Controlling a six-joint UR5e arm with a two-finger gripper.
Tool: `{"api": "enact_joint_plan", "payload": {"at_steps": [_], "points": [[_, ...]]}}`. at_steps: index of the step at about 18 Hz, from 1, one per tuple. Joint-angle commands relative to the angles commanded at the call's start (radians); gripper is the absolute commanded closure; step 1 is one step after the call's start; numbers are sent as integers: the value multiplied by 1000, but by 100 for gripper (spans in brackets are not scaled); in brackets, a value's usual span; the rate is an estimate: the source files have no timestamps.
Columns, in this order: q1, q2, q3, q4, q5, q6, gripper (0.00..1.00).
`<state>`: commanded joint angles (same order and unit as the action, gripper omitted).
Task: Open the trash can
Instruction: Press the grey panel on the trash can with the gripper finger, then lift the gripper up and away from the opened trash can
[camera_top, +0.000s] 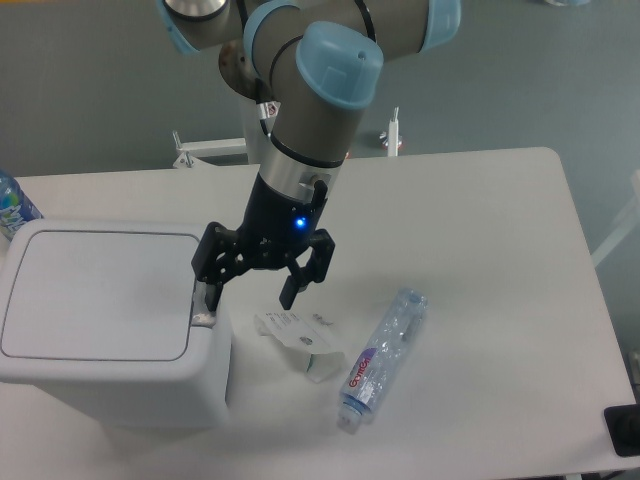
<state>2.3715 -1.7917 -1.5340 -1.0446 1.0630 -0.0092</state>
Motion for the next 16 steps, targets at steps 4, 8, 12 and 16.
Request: {"api": "enact_joint_plan", "payload": {"at_steps": [4,8,12,16], "points": [[0,0,0,2,0,0,0],[0,3,5,0,2,0,0],[0,29,52,24,3,0,0],[35,46,115,86,99,6,0]]}}
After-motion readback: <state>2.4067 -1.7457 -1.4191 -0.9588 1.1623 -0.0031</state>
